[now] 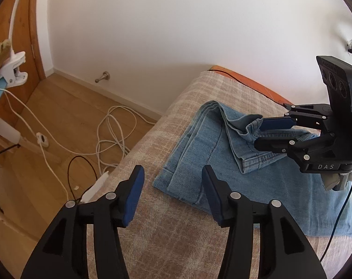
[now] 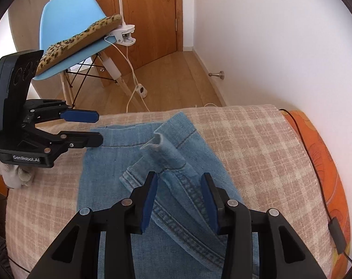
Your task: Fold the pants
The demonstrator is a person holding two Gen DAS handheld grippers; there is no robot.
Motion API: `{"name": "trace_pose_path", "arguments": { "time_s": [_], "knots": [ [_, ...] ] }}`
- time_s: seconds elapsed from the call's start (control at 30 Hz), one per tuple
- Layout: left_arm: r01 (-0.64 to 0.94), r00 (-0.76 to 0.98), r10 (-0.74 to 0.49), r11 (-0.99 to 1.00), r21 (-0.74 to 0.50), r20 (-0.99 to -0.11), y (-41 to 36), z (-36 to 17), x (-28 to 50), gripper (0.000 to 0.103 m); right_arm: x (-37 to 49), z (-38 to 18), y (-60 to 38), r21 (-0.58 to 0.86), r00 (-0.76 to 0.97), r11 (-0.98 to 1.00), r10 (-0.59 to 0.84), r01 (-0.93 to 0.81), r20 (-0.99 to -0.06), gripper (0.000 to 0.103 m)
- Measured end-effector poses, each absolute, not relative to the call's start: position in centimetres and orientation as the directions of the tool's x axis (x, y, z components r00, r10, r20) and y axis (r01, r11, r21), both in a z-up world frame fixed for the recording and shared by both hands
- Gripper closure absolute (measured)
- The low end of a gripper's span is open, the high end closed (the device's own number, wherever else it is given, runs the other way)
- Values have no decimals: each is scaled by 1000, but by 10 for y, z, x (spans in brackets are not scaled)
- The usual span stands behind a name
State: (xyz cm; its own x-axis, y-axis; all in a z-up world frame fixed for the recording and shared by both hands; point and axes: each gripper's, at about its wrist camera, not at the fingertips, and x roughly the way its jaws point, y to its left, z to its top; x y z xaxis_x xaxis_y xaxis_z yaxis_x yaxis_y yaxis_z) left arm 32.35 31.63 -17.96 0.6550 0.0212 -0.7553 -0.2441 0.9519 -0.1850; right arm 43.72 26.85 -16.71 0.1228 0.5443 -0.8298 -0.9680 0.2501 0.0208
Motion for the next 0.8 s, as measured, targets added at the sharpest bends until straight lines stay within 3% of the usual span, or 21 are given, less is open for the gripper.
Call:
{"name": "trace_pose_path", "arguments": {
  "time_s": [0.1, 0.23, 0.43, 0.63, 0.67, 0.73, 0.77, 0.8],
  "knots": [
    [-235, 652, -3, 950, -205, -758, 317, -182, 324, 53, 441, -165, 268, 12, 126, 245, 542, -969, -831, 60],
    [-230, 643, -25, 947, -224, -765, 317, -186, 326, 52, 438, -157, 269, 56, 58, 174, 586, -983, -809, 43],
    [-210, 639, -46, 950, -232, -768, 315, -187, 327, 52, 405, -167, 284, -30, 29, 5, 500, -1000, -866, 43],
    [-219, 633, -64, 941, -258, -772, 320, -188, 328, 52, 395, -185, 285, -177, 160, 4, 453, -984, -877, 44],
    [-220, 631, -61, 942, -254, -773, 320, -188, 328, 52, 396, -185, 284, -194, 178, 14, 456, -981, -872, 45],
    [-222, 626, -55, 944, -245, -778, 318, -189, 329, 52, 400, -185, 284, -200, 190, 27, 455, -979, -870, 68],
    [-218, 624, -54, 946, -240, -780, 317, -189, 330, 48, 401, -185, 285, -205, 199, 36, 452, -978, -870, 73],
    [-217, 619, -43, 950, -223, -784, 315, -189, 330, 48, 403, -184, 285, -222, 220, 48, 448, -974, -866, 84]
  ]
}}
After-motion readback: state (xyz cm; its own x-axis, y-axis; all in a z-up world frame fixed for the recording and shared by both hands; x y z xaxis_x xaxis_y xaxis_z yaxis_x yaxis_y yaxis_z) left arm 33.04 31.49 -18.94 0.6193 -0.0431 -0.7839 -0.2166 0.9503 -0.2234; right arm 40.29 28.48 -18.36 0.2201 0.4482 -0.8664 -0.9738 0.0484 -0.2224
